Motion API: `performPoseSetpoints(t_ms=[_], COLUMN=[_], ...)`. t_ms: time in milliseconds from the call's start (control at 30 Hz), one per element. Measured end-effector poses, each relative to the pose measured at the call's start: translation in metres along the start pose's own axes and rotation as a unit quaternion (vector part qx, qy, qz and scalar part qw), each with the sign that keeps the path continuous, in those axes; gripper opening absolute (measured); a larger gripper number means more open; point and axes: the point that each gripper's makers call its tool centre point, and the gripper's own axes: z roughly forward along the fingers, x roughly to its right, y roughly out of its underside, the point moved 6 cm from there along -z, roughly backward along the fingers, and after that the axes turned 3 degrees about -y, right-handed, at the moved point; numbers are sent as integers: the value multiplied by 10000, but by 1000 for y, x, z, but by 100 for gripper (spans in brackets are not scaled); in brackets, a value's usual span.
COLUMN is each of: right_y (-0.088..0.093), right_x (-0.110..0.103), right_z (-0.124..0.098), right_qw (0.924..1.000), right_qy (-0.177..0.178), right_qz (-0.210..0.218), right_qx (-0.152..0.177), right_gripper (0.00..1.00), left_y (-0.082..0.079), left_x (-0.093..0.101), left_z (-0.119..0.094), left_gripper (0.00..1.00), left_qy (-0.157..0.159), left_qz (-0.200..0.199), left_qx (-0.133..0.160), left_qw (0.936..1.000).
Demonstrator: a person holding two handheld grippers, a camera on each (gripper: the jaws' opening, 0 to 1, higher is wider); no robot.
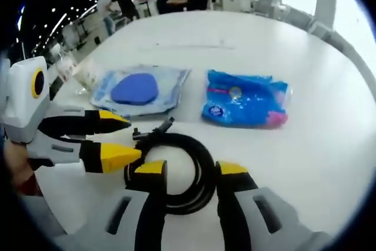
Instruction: Arrange the tabletop items into an orderly group along one side of the table until the central work area is clear of visible clutter.
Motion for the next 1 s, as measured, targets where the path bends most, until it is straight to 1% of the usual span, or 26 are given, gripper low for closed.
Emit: performPoseSetpoints(t_ms=[67, 133, 167, 200, 300, 367, 433, 567, 667, 767, 867, 933, 1000], right_y=[-1, -3, -3, -4, -4, -3, -2, -3, -3, -2, -2, -3, -3], right_x=[-1, -4, -5, -5, -5, -5, -6, -8, -12, -15, -16, -18, -19], right_z=[-1, -3, -4, -5, -7, -7, -8, -12, -15, -17, -21, -24, -27], right_qw=[10000, 9998, 9998, 9998, 9997, 9997, 9997, 9996, 9994, 9992, 9988, 9984, 9983], right_qy=[-14, -126, -148, -146, -158, -179, -194, -180, -227, -286, -347, -446, -465], right_qz=[17, 32, 38, 27, -6, 10, 3, -18, -166, -222, -258, -198, -194], right_qx=[39, 125, 150, 156, 183, 159, 157, 203, 195, 192, 233, 294, 308], right_gripper=[41, 48, 51, 53, 56, 61, 65, 68, 77, 82, 84, 86, 89], left_y=[-3, -5, -7, -8, -10, -11, -12, -11, -10, -8, -8, -8, -8], left_x=[-1, -2, -2, -3, -6, -8, -8, -13, -17, -21, -24, -27, -29], left_z=[-2, -5, -7, -8, -11, -16, -19, -25, -30, -36, -42, -46, -49], left_gripper=[39, 44, 45, 46, 49, 52, 56, 60, 64, 70, 73, 78, 83], left_qy=[-43, -76, -76, -88, -106, -123, -118, -181, -185, -245, -297, -353, -423], left_qz=[70, 95, 101, 78, 82, -30, 17, -27, -20, -9, -8, -23, -12], left_qx=[91, 154, 242, 271, 299, 282, 344, 293, 308, 298, 346, 364, 404], left_qw=[9999, 9998, 9996, 9996, 9995, 9995, 9993, 9994, 9994, 9993, 9990, 9987, 9983])
